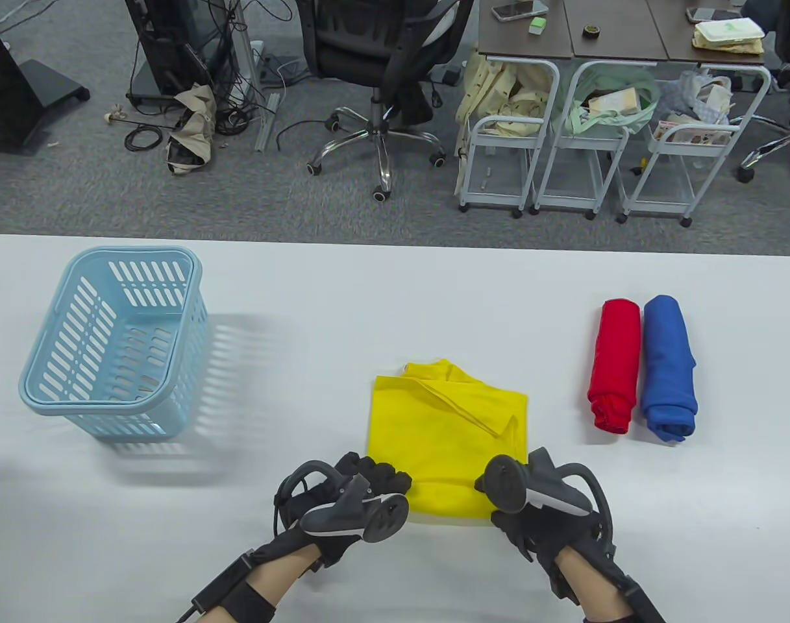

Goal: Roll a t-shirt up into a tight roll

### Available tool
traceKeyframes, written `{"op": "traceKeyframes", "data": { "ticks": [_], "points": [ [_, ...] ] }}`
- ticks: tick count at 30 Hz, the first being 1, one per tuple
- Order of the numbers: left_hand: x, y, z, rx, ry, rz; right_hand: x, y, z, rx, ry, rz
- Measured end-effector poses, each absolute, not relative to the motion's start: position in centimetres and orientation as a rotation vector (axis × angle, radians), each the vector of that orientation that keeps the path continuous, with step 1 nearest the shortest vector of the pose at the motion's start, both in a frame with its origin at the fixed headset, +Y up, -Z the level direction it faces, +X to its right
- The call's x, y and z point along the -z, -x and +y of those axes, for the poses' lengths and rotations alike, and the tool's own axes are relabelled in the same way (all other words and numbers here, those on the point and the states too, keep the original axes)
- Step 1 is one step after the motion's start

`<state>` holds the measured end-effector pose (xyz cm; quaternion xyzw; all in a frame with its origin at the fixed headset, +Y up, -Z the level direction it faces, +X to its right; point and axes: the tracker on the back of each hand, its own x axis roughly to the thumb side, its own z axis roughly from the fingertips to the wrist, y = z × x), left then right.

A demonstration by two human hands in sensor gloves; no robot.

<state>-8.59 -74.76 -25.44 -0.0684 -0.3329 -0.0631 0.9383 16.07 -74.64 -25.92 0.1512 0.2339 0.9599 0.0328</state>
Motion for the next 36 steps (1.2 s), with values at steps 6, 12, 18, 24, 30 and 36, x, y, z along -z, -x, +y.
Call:
{"op": "traceKeyframes", "data": {
  "ticks": [6,12,18,24,30,36],
  "points": [
    [26.7,11.1,-74.9,-0.238,0.375,-0.61,26.3,-18.4,-75.4,-2.61,-0.398,0.907],
    [26.6,10.9,-74.8,0.185,0.115,-0.514,26.3,-17.9,-75.3,-2.802,-0.287,0.851],
    [24.2,9.3,-72.7,0.277,-0.043,-0.576,26.3,-18.0,-75.4,-2.773,-0.26,0.856],
    [23.4,7.4,-75.5,0.279,0.145,-0.754,26.3,-18.5,-75.0,-2.855,-0.149,0.81],
    [24.2,7.8,-75.9,0.21,0.191,-0.728,25.3,-17.4,-72.2,-3.091,-0.205,0.547],
    [24.8,7.8,-75.9,0.201,0.171,-0.7,24.1,-13.3,-74.4,-3.046,-0.616,0.756]
  ]
}}
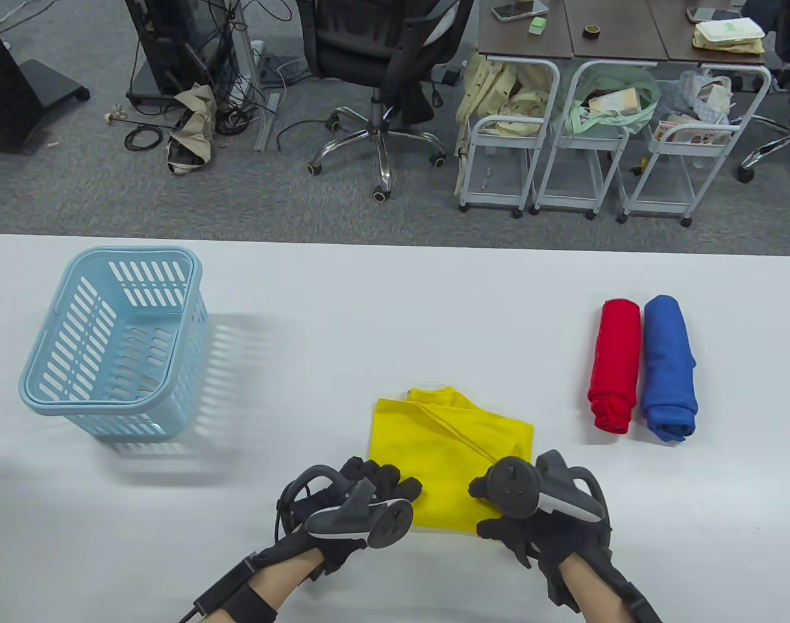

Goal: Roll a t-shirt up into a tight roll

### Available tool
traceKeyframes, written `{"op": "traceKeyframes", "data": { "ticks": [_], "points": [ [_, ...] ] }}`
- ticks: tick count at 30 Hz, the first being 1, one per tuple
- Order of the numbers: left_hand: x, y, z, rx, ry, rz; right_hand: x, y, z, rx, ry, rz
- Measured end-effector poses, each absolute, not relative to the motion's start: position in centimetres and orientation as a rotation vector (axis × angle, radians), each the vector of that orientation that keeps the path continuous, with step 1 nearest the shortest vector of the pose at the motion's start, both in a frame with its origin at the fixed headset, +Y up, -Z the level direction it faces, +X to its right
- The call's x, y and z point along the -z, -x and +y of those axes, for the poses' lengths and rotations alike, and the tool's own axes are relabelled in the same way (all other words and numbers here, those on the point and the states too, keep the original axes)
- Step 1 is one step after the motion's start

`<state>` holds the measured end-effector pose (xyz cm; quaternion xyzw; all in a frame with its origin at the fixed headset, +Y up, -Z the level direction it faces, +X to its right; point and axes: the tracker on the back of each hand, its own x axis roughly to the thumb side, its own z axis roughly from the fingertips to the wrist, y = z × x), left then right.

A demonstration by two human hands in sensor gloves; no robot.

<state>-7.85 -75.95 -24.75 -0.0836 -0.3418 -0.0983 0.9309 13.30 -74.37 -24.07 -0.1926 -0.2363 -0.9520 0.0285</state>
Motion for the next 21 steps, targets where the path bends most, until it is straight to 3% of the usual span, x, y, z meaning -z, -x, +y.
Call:
{"op": "traceKeyframes", "data": {
  "ticks": [3,8,13,19,21],
  "points": [
    [25.4,8.4,-75.2,0.104,0.197,-0.679,24.2,-12.8,-74.5,2.899,0.577,-0.659],
    [26.5,10.4,-74.9,-0.208,0.359,-0.614,24.9,-14.5,-74.5,3.119,0.668,-0.896],
    [25.2,9.6,-75.3,0.175,0.17,-0.646,25.5,-15.4,-75.1,3.205,0.655,-1.021],
    [24.5,7.8,-75.8,0.274,0.137,-0.696,25.7,-15.7,-75.3,3.243,0.675,-1.07],
    [24.6,7.6,-76.0,0.254,0.159,-0.704,25.6,-15.8,-74.9,3.251,0.614,-0.994]
  ]
}}
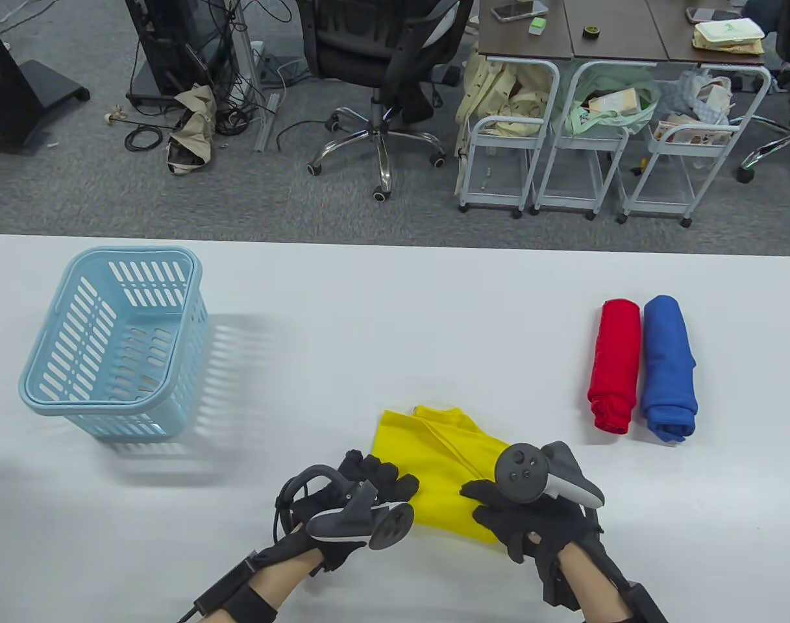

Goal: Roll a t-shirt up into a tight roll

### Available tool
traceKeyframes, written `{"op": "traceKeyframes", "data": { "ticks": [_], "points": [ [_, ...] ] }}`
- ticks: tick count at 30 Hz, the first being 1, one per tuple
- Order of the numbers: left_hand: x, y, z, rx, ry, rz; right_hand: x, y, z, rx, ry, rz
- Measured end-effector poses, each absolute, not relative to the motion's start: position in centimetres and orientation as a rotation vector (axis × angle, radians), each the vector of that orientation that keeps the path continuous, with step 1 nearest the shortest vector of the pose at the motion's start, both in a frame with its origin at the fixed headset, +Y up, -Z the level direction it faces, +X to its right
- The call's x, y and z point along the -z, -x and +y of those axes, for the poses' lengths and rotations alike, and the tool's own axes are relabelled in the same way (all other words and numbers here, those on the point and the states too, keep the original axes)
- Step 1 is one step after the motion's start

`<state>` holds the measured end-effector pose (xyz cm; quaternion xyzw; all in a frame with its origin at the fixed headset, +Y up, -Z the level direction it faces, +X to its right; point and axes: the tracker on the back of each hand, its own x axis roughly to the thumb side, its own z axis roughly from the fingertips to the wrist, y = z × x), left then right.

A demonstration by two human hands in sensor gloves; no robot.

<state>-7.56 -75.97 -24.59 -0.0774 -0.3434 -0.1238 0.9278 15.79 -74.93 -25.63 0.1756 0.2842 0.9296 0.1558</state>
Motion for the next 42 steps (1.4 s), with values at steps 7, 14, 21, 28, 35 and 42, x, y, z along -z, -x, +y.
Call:
{"op": "traceKeyframes", "data": {
  "ticks": [7,14,21,28,35,42],
  "points": [
    [26.2,9.8,-75.2,-0.181,0.401,-0.647,24.9,-14.8,-74.0,-2.824,-0.59,0.658],
    [26.9,10.8,-75.3,-0.189,0.372,-0.599,24.9,-13.6,-75.3,-2.92,-0.625,0.731],
    [24.8,9.0,-75.4,0.183,0.232,-0.674,25.1,-14.2,-74.9,-2.837,-0.596,0.733],
    [24.6,7.9,-75.7,0.246,0.194,-0.673,25.7,-15.3,-75.5,-2.63,-0.549,0.817],
    [27.0,10.3,-75.3,-0.145,0.388,-0.597,24.9,-14.7,-73.3,-2.885,-0.539,0.553],
    [27.3,11.4,-75.3,-0.245,0.41,-0.538,24.9,-13.3,-75.1,-2.946,-0.597,0.69]
  ]
}}
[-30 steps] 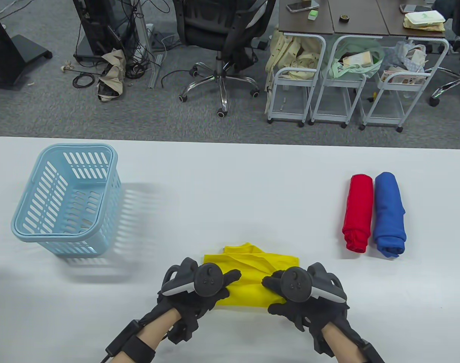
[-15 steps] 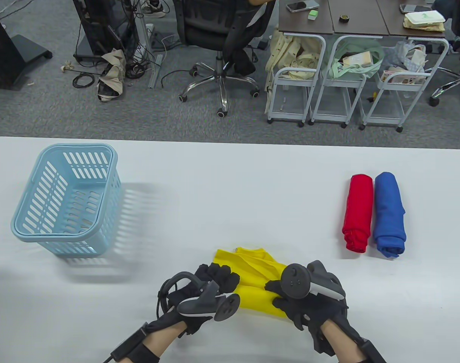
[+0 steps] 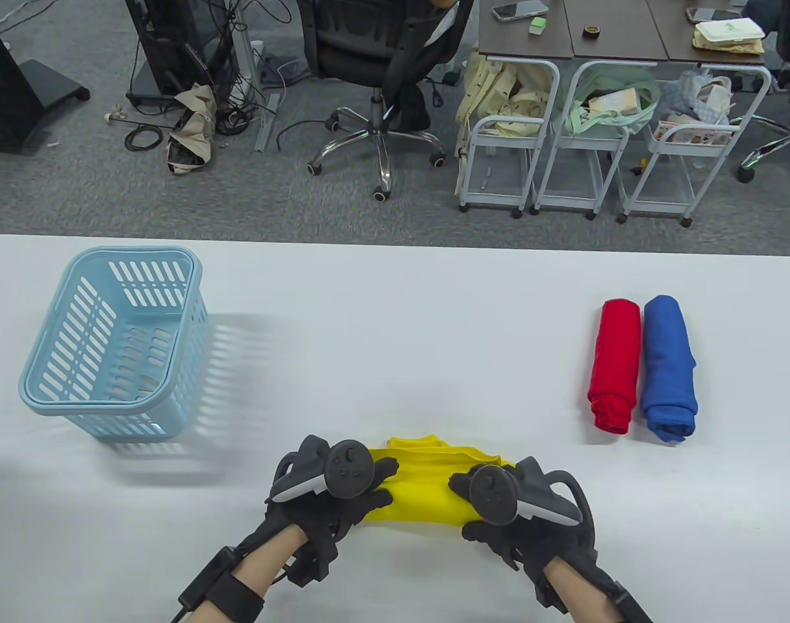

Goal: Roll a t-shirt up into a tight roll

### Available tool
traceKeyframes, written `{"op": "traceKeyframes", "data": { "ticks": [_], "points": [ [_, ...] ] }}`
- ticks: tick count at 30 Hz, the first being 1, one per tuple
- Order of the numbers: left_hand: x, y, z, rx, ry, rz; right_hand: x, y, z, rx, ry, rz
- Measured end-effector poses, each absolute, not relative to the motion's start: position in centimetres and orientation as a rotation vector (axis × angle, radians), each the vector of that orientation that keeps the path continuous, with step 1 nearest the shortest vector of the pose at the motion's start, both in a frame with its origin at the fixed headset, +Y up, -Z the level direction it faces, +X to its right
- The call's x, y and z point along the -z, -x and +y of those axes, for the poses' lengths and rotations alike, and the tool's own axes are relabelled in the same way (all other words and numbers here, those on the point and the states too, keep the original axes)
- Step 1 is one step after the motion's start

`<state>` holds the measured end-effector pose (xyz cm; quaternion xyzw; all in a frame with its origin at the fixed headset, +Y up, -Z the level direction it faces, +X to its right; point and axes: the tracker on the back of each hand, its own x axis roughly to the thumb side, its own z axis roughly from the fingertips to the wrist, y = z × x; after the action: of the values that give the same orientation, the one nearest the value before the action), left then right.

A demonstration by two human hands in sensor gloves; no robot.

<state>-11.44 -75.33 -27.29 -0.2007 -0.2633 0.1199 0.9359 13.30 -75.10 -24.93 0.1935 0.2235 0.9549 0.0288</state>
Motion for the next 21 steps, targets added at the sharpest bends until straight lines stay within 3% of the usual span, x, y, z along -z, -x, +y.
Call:
{"op": "traceKeyframes", "data": {
  "ticks": [7,10,15,19,21],
  "points": [
    [24.4,8.4,-75.5,0.321,0.203,-0.639,25.7,-15.4,-75.5,-2.591,-0.571,0.822],
    [24.5,8.1,-75.7,0.24,0.232,-0.674,25.5,-15.5,-75.1,-2.647,-0.529,0.78],
    [26.1,9.8,-75.2,-0.113,0.403,-0.629,24.8,-14.7,-73.0,-2.948,-0.517,0.508],
    [27.2,11.6,-75.1,-0.233,0.438,-0.522,24.8,-13.8,-75.0,-2.877,-0.586,0.692],
    [27.1,11.9,-74.8,-0.255,0.38,-0.465,25.0,-13.3,-76.0,-2.962,-0.587,0.752]
  ]
}}
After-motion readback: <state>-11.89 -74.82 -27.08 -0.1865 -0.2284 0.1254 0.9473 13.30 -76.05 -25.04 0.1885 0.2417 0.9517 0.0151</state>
